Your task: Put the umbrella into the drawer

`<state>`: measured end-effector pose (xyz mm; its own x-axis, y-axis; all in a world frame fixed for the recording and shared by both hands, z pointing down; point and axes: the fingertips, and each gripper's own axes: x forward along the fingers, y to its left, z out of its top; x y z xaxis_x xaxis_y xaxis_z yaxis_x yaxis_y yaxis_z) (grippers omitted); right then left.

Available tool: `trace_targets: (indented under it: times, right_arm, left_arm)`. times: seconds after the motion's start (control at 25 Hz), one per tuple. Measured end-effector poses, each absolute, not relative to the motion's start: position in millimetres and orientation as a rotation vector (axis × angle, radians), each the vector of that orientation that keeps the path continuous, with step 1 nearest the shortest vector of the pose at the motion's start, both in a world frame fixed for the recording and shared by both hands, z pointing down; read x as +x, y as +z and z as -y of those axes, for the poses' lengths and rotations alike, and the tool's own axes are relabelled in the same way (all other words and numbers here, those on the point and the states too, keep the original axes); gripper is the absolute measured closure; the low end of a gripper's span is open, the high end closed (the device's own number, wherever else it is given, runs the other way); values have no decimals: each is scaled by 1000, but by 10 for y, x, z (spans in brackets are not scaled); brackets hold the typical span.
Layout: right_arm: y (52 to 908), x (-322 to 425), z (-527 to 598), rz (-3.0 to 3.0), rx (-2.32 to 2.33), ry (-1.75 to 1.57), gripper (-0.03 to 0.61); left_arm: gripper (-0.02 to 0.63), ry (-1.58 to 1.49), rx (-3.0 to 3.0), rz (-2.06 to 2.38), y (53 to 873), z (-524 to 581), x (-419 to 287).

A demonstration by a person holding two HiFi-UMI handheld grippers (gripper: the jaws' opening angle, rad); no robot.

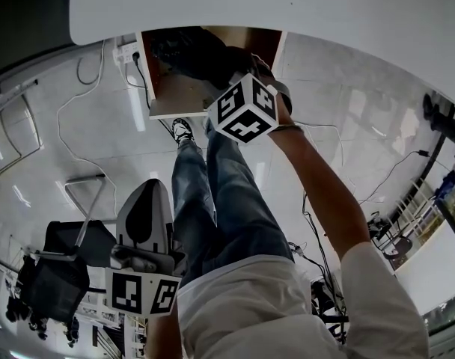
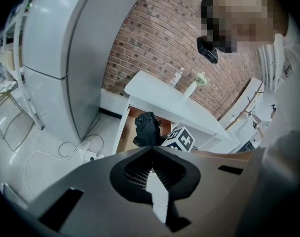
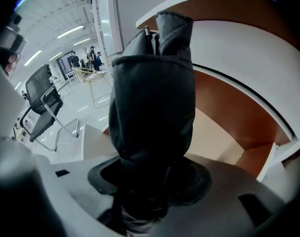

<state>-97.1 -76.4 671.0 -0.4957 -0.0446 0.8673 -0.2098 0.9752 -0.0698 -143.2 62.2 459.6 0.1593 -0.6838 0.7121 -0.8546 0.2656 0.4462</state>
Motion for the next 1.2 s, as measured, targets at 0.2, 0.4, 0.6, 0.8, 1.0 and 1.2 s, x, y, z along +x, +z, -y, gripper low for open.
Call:
trace_targets:
  times: [0.2, 0.4, 0.6, 0.8, 1.0, 1.2]
  right_arm:
    - [6848, -996, 818, 2064, 180, 197, 341]
    - [6991, -993, 844, 2042, 181, 206, 339]
    - [7096, -1015, 877, 2027, 190, 211, 339]
    - [7151, -1030, 870, 2029, 179, 211, 336]
    - [7251, -1030, 899, 2013, 193, 209, 334]
    - [7333, -1032, 933, 1995, 213, 216, 331]
  left_arm:
    - [597, 216, 1448, 1577, 4630, -649, -1459]
    - [597, 212, 1429, 1573, 4683, -677, -1452]
    - [597, 223, 1445, 1580, 4699, -662, -1441]
    - [597, 208, 1375, 1605, 4744, -733, -1477]
    - [597, 184, 1342, 1556, 4817, -787, -1421]
    - [597, 259, 1387, 1518, 4806, -816, -1360]
